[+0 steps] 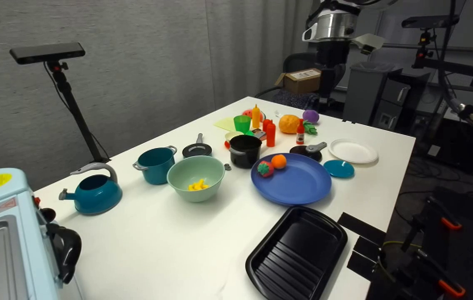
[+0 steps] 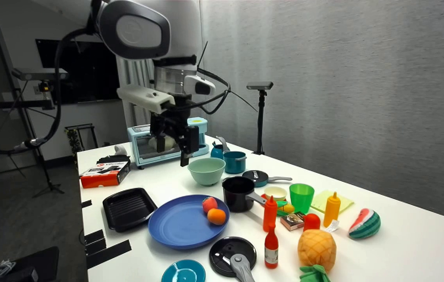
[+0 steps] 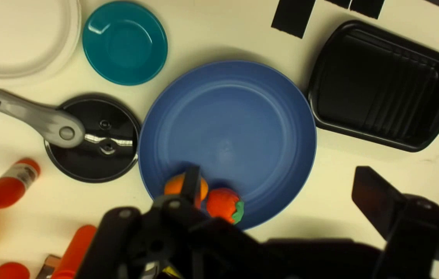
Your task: Pour the contents in the green bowl into the small pot
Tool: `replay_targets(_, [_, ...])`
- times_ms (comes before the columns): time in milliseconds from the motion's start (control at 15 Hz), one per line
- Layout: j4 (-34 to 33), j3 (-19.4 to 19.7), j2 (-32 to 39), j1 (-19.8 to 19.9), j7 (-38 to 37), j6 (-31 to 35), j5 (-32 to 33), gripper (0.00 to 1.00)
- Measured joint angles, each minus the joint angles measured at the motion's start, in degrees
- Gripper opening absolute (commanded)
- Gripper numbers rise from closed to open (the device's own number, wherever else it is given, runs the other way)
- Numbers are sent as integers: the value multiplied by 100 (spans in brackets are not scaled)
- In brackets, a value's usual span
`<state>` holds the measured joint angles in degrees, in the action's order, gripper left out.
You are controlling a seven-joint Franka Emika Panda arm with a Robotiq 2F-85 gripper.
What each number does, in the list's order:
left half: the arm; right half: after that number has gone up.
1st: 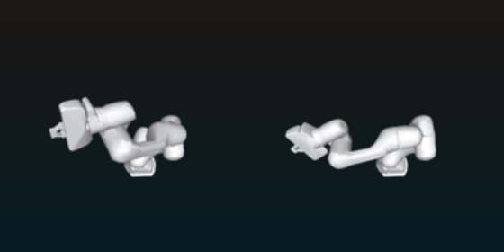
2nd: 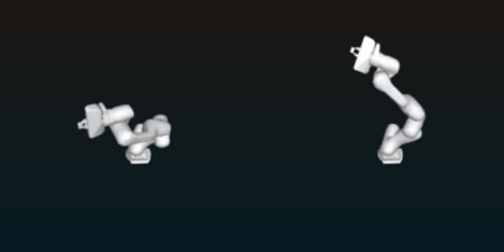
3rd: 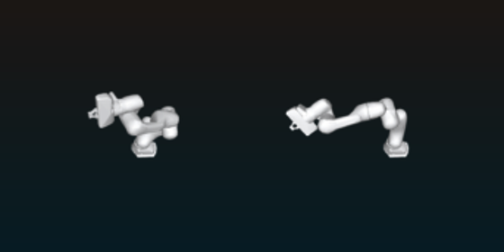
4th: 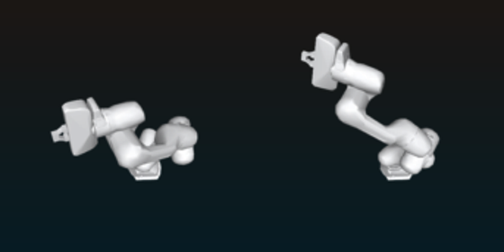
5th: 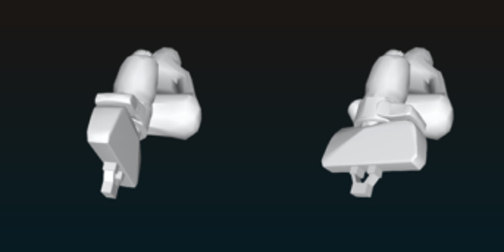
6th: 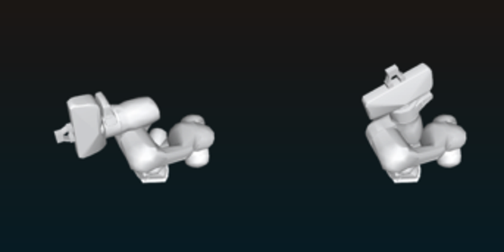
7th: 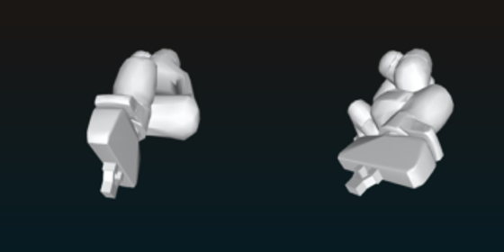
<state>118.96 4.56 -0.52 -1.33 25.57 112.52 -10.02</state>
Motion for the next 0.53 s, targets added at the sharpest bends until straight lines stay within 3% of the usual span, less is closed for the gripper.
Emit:
replay_targets(267, [-705,-160,673,21,50,-128,-2,100])
replay_targets(533, [-834,-160,763,71,112,-219,-2,100])
